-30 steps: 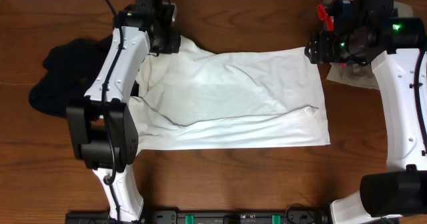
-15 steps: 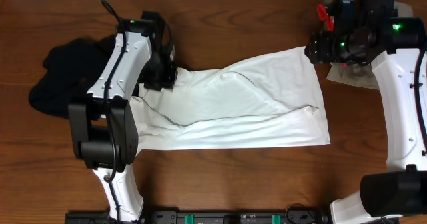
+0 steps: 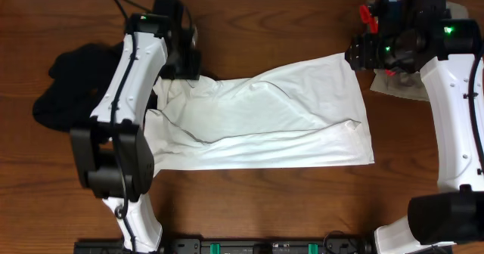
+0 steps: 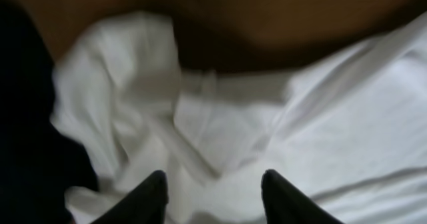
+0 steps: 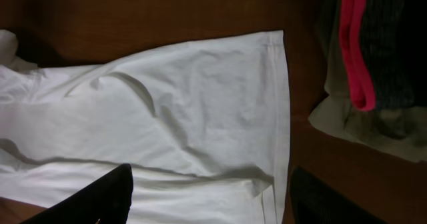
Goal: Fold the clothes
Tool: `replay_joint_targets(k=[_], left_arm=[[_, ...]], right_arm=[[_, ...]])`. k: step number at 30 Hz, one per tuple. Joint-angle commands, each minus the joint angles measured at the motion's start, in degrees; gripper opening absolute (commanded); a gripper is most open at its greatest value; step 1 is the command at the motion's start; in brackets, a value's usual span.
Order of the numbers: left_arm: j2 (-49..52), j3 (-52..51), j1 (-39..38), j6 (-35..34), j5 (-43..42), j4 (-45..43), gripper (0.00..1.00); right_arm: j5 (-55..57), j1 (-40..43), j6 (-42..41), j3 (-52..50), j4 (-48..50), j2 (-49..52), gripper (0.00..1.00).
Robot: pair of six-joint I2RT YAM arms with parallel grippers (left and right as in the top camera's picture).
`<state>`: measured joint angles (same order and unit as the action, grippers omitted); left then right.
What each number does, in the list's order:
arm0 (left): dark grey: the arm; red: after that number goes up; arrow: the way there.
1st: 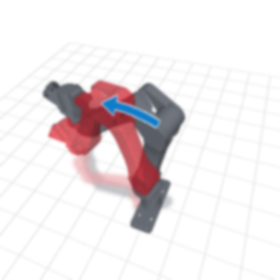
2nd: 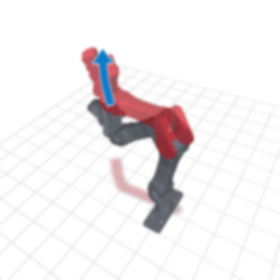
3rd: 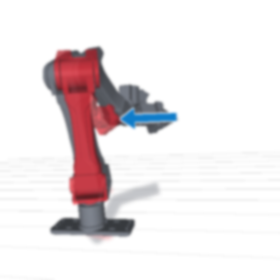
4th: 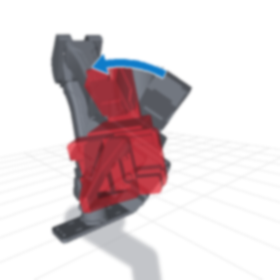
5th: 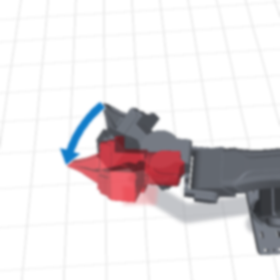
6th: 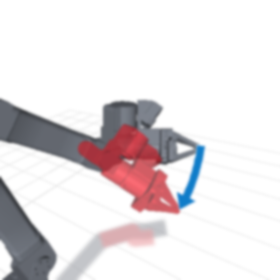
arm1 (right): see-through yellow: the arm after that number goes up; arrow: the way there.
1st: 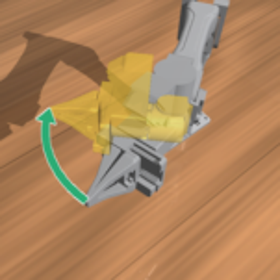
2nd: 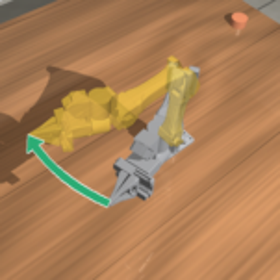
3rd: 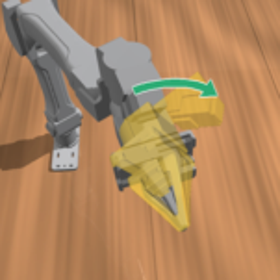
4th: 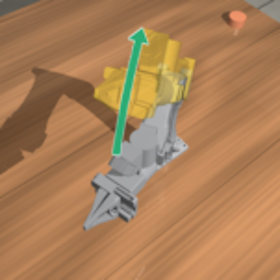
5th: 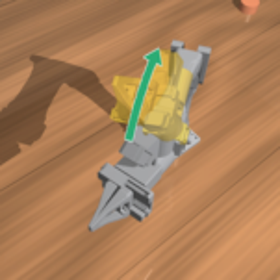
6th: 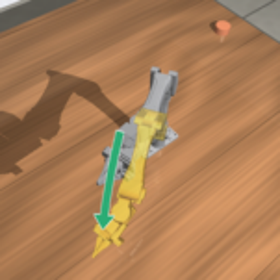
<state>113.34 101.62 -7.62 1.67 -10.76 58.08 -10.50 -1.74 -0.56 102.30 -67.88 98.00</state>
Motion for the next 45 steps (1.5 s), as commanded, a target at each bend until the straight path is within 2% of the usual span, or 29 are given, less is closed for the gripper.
replay_joint_targets(k=[1, 10, 16, 20, 22, 30, 35, 40, 45], left_arm=[[-0.1, 1.2, -0.1, 1.3, -0.3, -1.8, 0.58], [8.0, 1.2, -0.1, 1.8, -0.3, -6.1, 0.60], [9.1, 1.2, -0.1, 1.7, -0.3, -7.0, 0.59], [9.0, 1.2, -0.1, 1.6, -0.4, -7.1, 0.19], [8.7, 1.2, -0.1, 1.0, -0.4, -6.4, 0.07], [5.6, 5.1, -0.1, 1.1, -0.4, 2.0, 0.06], [0.2, 8.7, -0.1, 1.1, -0.4, 4.7, 0.06], [-6.3, 8.9, -0.2, 1.1, -0.4, 8.3, 0.06], [-6.7, 7.5, -0.2, 1.2, 0.1, 13.0, 0.06]], right_arm=[[-0.1, -0.6, 0.9, -0.4, -0.1, 1.7, 0.73], [-0.1, -0.6, 0.9, -0.4, -0.3, 2.4, 0.73], [-0.1, -0.6, 0.9, -0.4, -0.3, 2.4, 0.72], [-0.1, -0.6, 0.9, -0.4, -0.3, 2.4, 0.73], [-0.1, -0.6, 0.9, -0.4, -0.3, 2.4, 0.73], [-0.1, -0.6, 0.9, -0.4, -0.3, 2.4, 0.73], [-0.1, -0.6, 0.9, -0.4, -0.3, 2.4, 0.73], [-0.1, -0.6, 0.9, -0.4, -0.2, 2.4, 0.73], [-0.1, -0.6, 0.9, -0.4, 0.2, 2.4, 0.73]])
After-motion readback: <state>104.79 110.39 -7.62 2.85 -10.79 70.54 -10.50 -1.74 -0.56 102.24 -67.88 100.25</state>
